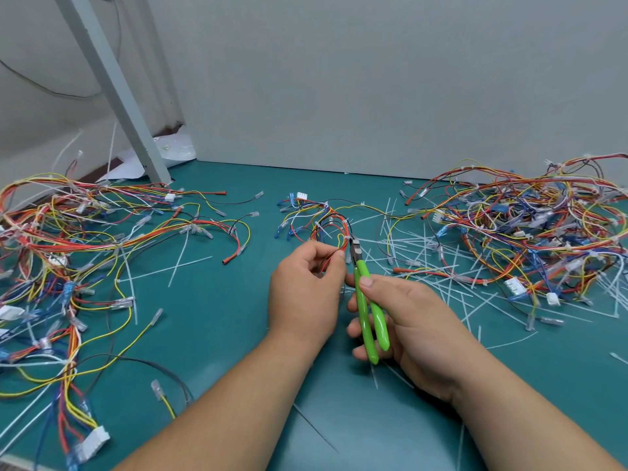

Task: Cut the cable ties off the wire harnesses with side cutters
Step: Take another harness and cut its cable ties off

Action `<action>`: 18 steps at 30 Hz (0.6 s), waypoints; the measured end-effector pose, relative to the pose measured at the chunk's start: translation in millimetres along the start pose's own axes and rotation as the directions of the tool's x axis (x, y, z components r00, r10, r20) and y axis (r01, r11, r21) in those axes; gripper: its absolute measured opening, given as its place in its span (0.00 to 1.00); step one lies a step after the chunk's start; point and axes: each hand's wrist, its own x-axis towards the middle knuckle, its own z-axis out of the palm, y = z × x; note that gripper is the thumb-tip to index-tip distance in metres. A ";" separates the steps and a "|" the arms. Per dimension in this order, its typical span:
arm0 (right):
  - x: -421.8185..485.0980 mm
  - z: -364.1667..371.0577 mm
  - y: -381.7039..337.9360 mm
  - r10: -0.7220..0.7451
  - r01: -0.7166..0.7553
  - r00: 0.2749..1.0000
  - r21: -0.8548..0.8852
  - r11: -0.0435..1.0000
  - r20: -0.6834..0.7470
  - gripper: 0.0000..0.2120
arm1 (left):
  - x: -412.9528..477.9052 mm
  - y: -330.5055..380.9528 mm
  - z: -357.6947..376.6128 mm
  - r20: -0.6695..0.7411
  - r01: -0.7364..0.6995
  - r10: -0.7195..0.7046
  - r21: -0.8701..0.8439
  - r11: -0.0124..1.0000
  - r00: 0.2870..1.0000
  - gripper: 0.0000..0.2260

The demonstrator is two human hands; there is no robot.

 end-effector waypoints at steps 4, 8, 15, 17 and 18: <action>0.4 -1.1 0.8 -0.011 0.011 1.000 -0.010 1.000 0.013 0.14 | -1.5 2.9 -0.6 0.001 0.020 -0.020 -0.027 0.999 1.000 0.06; 1.2 0.1 2.4 -0.038 0.038 0.999 -0.052 0.998 0.003 0.11 | -1.7 4.6 -1.6 0.016 0.047 -0.046 -0.038 0.998 0.999 0.04; 1.6 0.6 4.8 -0.067 0.069 0.997 -0.060 0.996 0.037 0.11 | -2.8 6.5 -2.2 0.017 0.074 -0.074 -0.049 0.996 0.997 0.02; 1.8 0.0 5.3 -0.069 0.072 0.997 -0.067 0.995 0.047 0.11 | -2.7 6.5 -2.3 0.018 0.077 -0.076 -0.055 0.996 0.997 0.02; 2.1 -0.2 5.6 -0.070 0.073 0.996 -0.068 0.995 0.050 0.11 | -2.7 6.6 -2.2 0.019 0.077 -0.076 -0.055 0.995 0.997 0.02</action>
